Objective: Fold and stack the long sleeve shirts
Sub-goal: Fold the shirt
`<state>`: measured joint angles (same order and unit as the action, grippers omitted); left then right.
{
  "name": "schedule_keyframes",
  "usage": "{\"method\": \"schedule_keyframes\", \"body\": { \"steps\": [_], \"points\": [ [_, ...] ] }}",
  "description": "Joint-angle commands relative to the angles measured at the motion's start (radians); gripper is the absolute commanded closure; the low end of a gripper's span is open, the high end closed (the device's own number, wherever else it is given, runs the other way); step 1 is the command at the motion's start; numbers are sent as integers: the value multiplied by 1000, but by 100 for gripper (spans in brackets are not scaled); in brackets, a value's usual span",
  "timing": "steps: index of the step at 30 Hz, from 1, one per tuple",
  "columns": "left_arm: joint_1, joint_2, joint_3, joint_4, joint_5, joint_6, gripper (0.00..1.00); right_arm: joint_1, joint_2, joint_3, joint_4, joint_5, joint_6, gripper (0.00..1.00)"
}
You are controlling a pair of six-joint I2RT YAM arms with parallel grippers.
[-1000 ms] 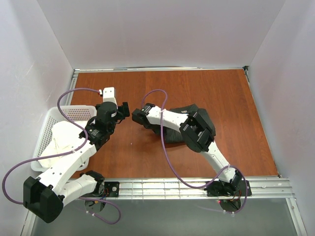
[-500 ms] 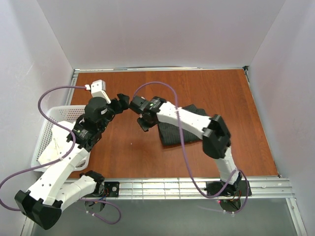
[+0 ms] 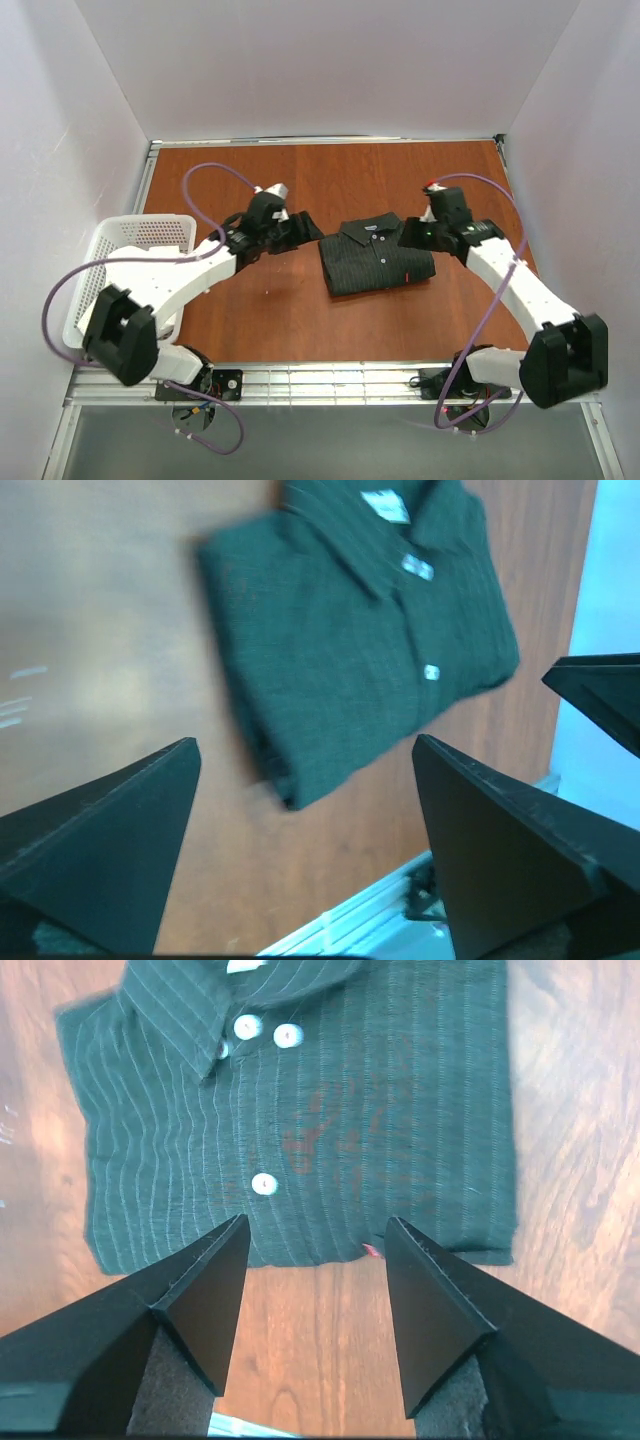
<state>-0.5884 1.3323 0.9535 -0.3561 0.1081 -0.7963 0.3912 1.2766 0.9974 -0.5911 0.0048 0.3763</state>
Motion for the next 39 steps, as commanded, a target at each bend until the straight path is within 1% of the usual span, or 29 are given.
{"method": "schedule_keyframes", "body": {
  "steps": [1,2,3,6,8,10,11,13,14,19,21,25,27,29,30,31,32,33,34,35,37,39],
  "points": [
    [-85,122,157,98,38,-56,20,-113,-131,-100,207,-233,44,49],
    [-108,154,175,111,15,-72,22,-158,-164,-117,236,-271,49,49],
    [-116,218,185,124,10,-87,23,-178,-177,-132,249,-287,53,49],
    [-131,280,183,207,-2,-148,29,-221,-223,-198,316,-342,70,49],
    [-148,317,142,287,-13,-185,33,-238,-246,-258,385,-380,90,49],
    [-156,346,102,351,-37,-205,34,-245,-261,-296,439,-422,108,49],
    [-156,355,59,350,-42,-218,35,-250,-263,-334,464,-439,130,50],
    [-157,369,13,402,-76,-242,38,-252,-258,-367,539,-480,148,49],
    [-156,369,-46,416,-84,-253,43,-253,-255,-394,565,-491,165,49],
    [-157,354,-206,489,-96,-296,46,-253,-246,-488,726,-537,222,50],
    [-156,344,-258,509,-123,-297,48,-253,-235,-509,749,-542,237,50],
    [-156,346,-309,526,-127,-302,49,-253,-212,-557,870,-566,277,50],
    [-156,332,-321,526,-119,-302,51,-253,-201,-569,890,-556,285,51],
    [-156,295,-323,523,-119,-291,51,-253,-197,-565,892,-562,285,52],
    [-156,247,-318,501,-130,-281,50,-253,-194,-560,892,-568,279,52],
    [-156,225,-294,479,-142,-268,46,-253,-197,-556,890,-569,276,52],
    [-156,208,-267,448,-174,-253,44,-253,-200,-554,890,-568,274,52],
    [-156,185,-239,369,-189,-245,42,-253,-207,-553,889,-565,273,52],
    [-156,179,-176,327,-202,-235,39,-253,-210,-548,889,-565,271,52],
    [-156,177,-148,281,-224,-212,37,-253,-215,-546,889,-563,268,52],
    [-156,195,-81,267,-237,-184,34,-253,-229,-545,889,-563,262,52],
    [-156,229,-29,250,-252,-150,34,-253,-229,-543,887,-572,262,52]
  ]
}}
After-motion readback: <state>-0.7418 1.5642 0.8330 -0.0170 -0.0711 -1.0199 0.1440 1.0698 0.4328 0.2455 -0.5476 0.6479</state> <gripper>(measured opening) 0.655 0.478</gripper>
